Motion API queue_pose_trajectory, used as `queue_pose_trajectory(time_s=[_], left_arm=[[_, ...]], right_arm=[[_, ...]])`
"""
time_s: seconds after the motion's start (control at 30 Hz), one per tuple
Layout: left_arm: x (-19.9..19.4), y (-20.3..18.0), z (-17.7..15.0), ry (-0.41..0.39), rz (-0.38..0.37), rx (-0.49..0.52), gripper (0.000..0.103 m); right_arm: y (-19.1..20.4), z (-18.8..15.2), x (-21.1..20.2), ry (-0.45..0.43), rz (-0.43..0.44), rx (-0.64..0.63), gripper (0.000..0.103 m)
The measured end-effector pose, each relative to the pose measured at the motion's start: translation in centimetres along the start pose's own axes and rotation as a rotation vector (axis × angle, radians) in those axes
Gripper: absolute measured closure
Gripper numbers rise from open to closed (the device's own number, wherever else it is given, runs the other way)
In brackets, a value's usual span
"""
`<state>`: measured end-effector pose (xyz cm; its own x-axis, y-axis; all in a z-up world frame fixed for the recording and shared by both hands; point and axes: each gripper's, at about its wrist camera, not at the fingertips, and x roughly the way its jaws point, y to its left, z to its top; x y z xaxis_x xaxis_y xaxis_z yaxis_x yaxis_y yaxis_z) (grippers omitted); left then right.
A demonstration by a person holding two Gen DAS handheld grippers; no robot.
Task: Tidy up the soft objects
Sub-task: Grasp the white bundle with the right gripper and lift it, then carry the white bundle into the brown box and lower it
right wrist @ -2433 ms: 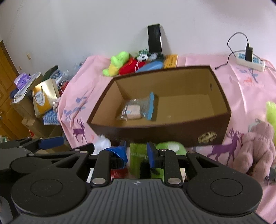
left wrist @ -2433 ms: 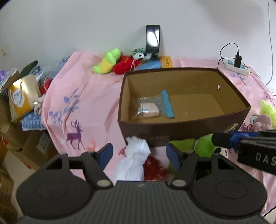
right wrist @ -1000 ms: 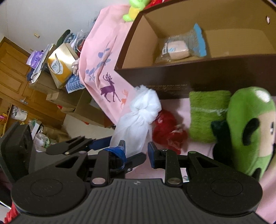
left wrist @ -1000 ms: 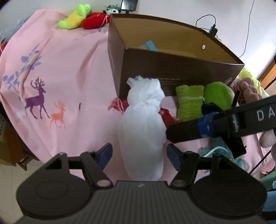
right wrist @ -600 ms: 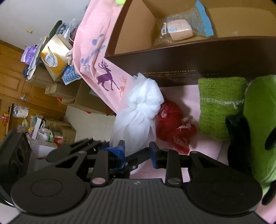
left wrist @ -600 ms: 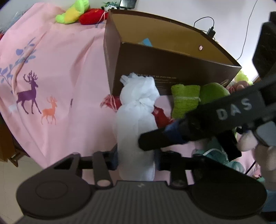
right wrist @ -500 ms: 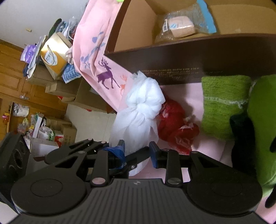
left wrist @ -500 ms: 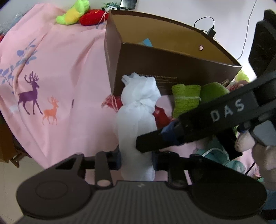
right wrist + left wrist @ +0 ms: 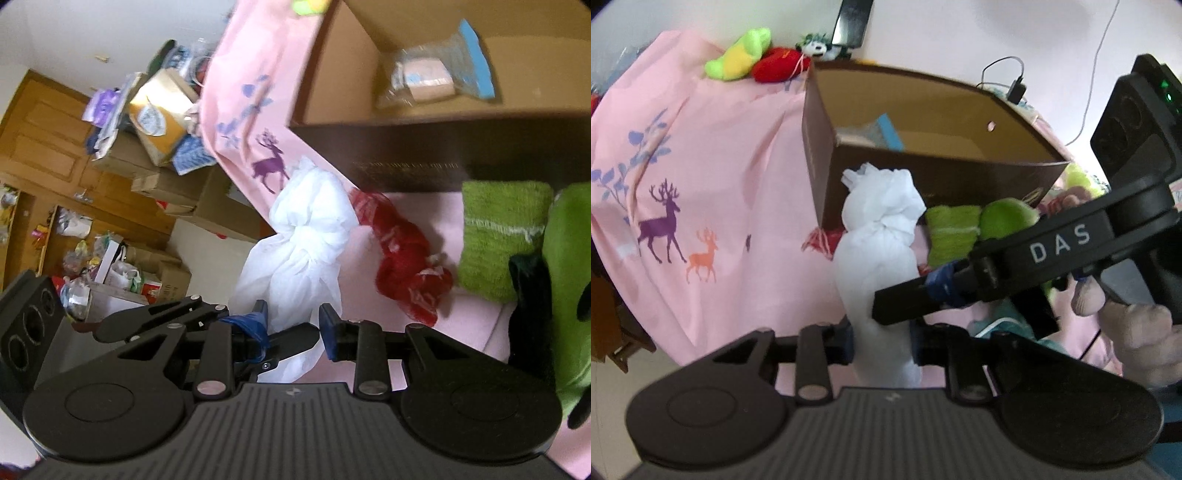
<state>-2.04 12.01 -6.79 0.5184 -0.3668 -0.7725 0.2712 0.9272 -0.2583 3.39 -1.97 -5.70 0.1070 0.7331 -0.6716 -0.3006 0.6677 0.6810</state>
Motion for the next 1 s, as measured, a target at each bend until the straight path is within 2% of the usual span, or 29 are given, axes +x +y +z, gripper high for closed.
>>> queue_pose_trajectory(time_s=[0.27, 0.47, 0.73, 1.0], left_arm=[[-3.0, -1.8, 1.8, -0.084, -0.034, 0.067, 0.085], [-3.9, -3.3, 4.3, -0.16, -0.058, 0.117, 0.085], [-3.3, -4.9, 9.6, -0.248, -0.089, 0.165, 0.085], [-0.8, -5.0, 15.6, -0.293, -0.084, 0.153, 0.085]], right_arm=[[2.0, -0.1, -3.1, -0.113, 0.018, -0.09, 0.089], [2.5, 1.0, -5.5, -0.213, 0.013, -0.11, 0.089], [3.4, 4.2, -8.9, -0.337, -0.081, -0.206, 0.089], [3.1, 9.0, -10.3, -0.397, -0.18, -0.29, 0.089]])
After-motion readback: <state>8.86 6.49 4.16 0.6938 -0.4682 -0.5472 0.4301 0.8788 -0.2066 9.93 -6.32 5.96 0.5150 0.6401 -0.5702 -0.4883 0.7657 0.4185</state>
